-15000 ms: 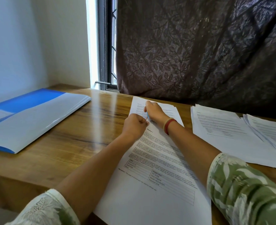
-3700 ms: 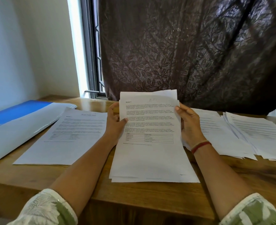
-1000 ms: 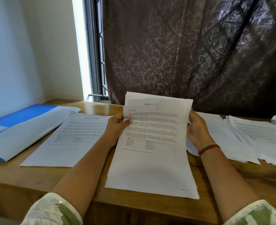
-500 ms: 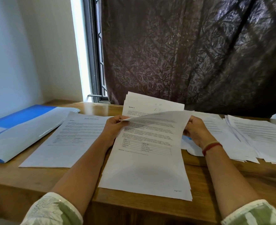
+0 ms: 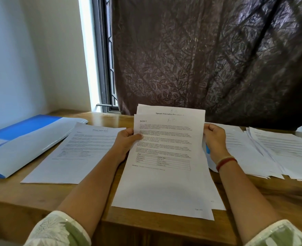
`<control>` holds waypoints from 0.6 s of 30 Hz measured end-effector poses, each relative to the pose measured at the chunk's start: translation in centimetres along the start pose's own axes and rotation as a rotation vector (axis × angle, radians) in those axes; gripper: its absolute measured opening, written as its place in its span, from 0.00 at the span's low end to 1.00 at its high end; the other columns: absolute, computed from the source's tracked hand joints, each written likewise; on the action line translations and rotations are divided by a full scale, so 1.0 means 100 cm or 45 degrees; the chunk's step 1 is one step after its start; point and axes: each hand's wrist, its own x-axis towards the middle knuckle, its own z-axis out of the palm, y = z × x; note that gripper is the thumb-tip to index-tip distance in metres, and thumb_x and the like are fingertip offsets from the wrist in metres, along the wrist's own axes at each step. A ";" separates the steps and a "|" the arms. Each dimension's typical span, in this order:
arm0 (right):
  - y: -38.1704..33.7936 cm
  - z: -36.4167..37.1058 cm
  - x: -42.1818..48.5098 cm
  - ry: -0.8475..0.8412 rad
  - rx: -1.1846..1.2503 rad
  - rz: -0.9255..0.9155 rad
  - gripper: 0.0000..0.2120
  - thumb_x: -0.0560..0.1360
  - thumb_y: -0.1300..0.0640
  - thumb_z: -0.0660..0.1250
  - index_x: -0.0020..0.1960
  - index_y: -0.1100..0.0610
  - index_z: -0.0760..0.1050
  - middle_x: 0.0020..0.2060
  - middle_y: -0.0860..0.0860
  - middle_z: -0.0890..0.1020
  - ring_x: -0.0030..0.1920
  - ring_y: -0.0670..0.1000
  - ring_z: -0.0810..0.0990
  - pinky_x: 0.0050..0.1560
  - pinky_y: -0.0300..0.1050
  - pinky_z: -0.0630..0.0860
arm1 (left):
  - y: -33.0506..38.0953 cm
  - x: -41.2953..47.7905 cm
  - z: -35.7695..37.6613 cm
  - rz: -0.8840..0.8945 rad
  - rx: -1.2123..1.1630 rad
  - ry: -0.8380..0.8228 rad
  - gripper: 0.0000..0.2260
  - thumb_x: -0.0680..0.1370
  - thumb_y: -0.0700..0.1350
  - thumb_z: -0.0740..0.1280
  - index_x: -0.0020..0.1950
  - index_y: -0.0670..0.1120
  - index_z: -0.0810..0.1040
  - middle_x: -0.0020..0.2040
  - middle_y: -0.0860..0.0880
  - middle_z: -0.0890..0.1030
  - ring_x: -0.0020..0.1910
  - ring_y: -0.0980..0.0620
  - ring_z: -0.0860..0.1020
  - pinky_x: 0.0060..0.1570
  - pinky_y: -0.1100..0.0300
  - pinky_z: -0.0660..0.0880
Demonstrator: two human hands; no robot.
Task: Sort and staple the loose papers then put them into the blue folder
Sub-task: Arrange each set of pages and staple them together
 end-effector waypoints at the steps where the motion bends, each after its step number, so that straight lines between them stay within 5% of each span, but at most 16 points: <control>1: 0.001 0.000 0.001 0.035 -0.012 -0.049 0.10 0.79 0.60 0.63 0.45 0.66 0.77 0.43 0.64 0.79 0.39 0.49 0.74 0.38 0.38 0.74 | -0.001 0.000 0.000 -0.010 0.013 -0.005 0.12 0.77 0.37 0.69 0.60 0.42 0.79 0.53 0.47 0.85 0.48 0.46 0.85 0.40 0.55 0.82; 3: 0.001 -0.002 0.001 0.117 -0.058 -0.165 0.09 0.80 0.56 0.63 0.42 0.58 0.76 0.42 0.57 0.79 0.43 0.50 0.75 0.45 0.43 0.75 | 0.000 0.000 0.001 -0.027 0.038 0.002 0.11 0.77 0.37 0.69 0.58 0.43 0.80 0.53 0.47 0.85 0.47 0.47 0.85 0.39 0.56 0.81; 7: -0.008 -0.011 -0.001 0.360 -0.220 -0.398 0.08 0.82 0.52 0.60 0.48 0.54 0.73 0.43 0.49 0.77 0.44 0.48 0.76 0.41 0.35 0.71 | -0.001 0.002 0.001 -0.035 0.025 0.097 0.06 0.76 0.35 0.68 0.51 0.43 0.81 0.49 0.44 0.85 0.44 0.47 0.84 0.37 0.58 0.80; 13: -0.040 -0.013 -0.006 0.455 -0.482 -0.899 0.13 0.81 0.52 0.61 0.52 0.59 0.79 0.44 0.54 0.83 0.41 0.49 0.78 0.40 0.41 0.74 | -0.006 0.008 0.000 -0.084 0.028 0.198 0.06 0.75 0.34 0.69 0.51 0.41 0.82 0.49 0.41 0.84 0.47 0.42 0.83 0.49 0.48 0.81; 18: -0.107 -0.002 -0.011 0.434 -0.736 -1.472 0.07 0.76 0.57 0.70 0.49 0.60 0.81 0.39 0.55 0.83 0.34 0.51 0.80 0.34 0.37 0.74 | -0.008 0.010 0.001 -0.109 0.097 0.208 0.05 0.75 0.36 0.69 0.50 0.42 0.81 0.47 0.44 0.84 0.45 0.43 0.84 0.46 0.50 0.81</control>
